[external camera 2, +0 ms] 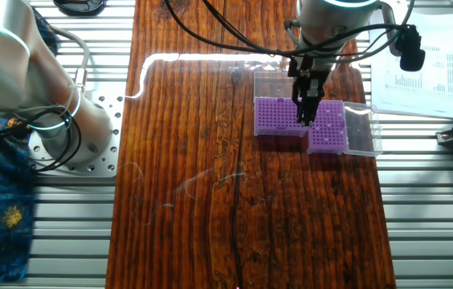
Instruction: Transfer all small pipette tips from one holder to another
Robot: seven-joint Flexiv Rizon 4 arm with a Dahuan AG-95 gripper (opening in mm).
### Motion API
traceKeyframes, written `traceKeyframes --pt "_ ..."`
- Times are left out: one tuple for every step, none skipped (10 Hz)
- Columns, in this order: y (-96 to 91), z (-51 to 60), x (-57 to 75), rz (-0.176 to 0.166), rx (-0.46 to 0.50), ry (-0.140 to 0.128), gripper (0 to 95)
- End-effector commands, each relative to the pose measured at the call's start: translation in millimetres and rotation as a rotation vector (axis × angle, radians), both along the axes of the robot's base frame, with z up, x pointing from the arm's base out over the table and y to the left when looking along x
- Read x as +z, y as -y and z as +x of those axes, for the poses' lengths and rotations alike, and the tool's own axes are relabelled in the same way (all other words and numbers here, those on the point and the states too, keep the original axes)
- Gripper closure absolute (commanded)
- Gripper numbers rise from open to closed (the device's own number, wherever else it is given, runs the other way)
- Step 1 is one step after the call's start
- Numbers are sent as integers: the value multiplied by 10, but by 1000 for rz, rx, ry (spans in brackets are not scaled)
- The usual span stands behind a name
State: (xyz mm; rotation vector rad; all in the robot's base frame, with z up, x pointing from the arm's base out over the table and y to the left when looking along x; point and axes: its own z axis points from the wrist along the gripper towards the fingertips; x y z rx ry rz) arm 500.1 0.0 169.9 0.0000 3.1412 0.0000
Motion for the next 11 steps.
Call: traceKeyframes --pt "0 -1 1 29 269 -63 950" --pt "0 1 2 20 270 -69 950" --pt "-1 3 4 21 271 -71 950" --pt "-2 6 5 21 272 -72 950" --pt "-2 8 6 21 273 -76 950" --pt "-1 8 7 22 270 -79 950" --pt "2 7 9 27 267 -76 950" --pt "2 7 9 31 265 -75 950" --pt "3 4 7 30 265 -76 950" --pt "6 -4 2 30 269 -77 950" --pt "9 -4 -7 29 270 -77 950"
